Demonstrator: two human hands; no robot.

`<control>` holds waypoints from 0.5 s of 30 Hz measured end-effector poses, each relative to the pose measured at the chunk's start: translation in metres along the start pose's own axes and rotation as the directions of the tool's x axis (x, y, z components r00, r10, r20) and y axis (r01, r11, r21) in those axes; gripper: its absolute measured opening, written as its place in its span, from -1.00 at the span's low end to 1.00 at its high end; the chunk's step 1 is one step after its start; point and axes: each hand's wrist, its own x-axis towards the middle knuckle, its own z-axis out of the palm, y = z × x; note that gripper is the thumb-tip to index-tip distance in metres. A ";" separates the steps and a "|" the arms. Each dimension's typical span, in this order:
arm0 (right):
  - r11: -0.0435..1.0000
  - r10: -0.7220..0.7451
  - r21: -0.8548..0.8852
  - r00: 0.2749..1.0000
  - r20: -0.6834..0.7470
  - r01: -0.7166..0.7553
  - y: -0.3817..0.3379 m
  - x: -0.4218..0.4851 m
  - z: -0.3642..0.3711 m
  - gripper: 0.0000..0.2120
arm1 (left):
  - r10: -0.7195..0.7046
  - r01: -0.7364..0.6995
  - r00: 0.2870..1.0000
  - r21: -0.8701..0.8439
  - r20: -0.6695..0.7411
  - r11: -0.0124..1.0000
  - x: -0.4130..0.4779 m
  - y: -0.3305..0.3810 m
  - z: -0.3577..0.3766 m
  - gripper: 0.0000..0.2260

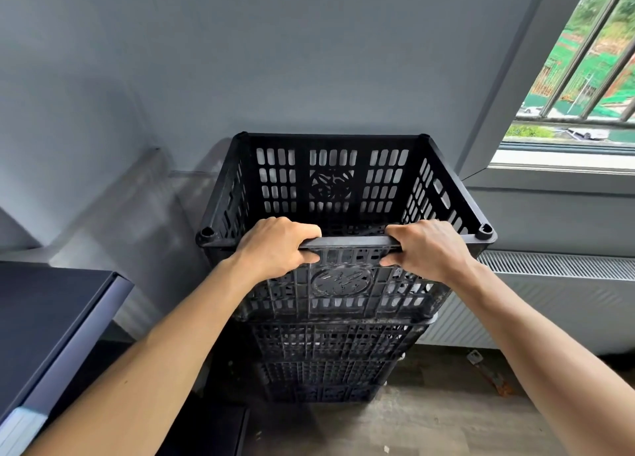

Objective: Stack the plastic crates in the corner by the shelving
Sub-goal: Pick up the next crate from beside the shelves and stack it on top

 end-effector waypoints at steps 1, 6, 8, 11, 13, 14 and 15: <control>1.000 0.012 0.000 1.000 -0.009 -0.012 -0.001 0.000 0.000 -0.62 | 0.014 -0.014 1.000 0.007 -0.014 1.000 0.001 0.000 0.000 -0.76; 0.999 0.030 0.024 0.999 -0.032 -0.029 -0.007 -0.003 0.000 -0.65 | 0.037 -0.035 0.999 0.036 -0.038 0.999 0.003 -0.001 0.003 -0.64; 1.000 0.020 0.021 0.999 -0.027 -0.020 -0.008 -0.004 -0.001 -0.66 | 0.034 -0.034 0.999 0.027 -0.024 0.999 0.001 -0.002 0.003 -0.61; 0.999 0.017 0.028 0.999 -0.037 -0.016 -0.010 -0.007 -0.001 -0.66 | 0.035 -0.034 0.999 0.014 -0.017 0.999 -0.001 -0.002 0.002 -0.64; 1.000 0.012 0.022 0.999 -0.050 -0.011 -0.011 -0.010 0.000 -0.65 | 0.034 -0.034 0.999 0.011 -0.008 0.999 -0.003 -0.002 0.002 -0.67; 1.000 0.011 0.018 0.998 -0.057 -0.010 -0.011 -0.011 0.001 -0.64 | 0.036 -0.036 0.999 0.011 -0.006 0.999 -0.004 -0.002 0.003 -0.68; 1.000 0.011 0.014 0.998 -0.062 -0.010 -0.011 -0.012 0.001 -0.64 | 0.036 -0.036 0.999 0.012 -0.006 0.999 -0.005 -0.003 0.002 -0.69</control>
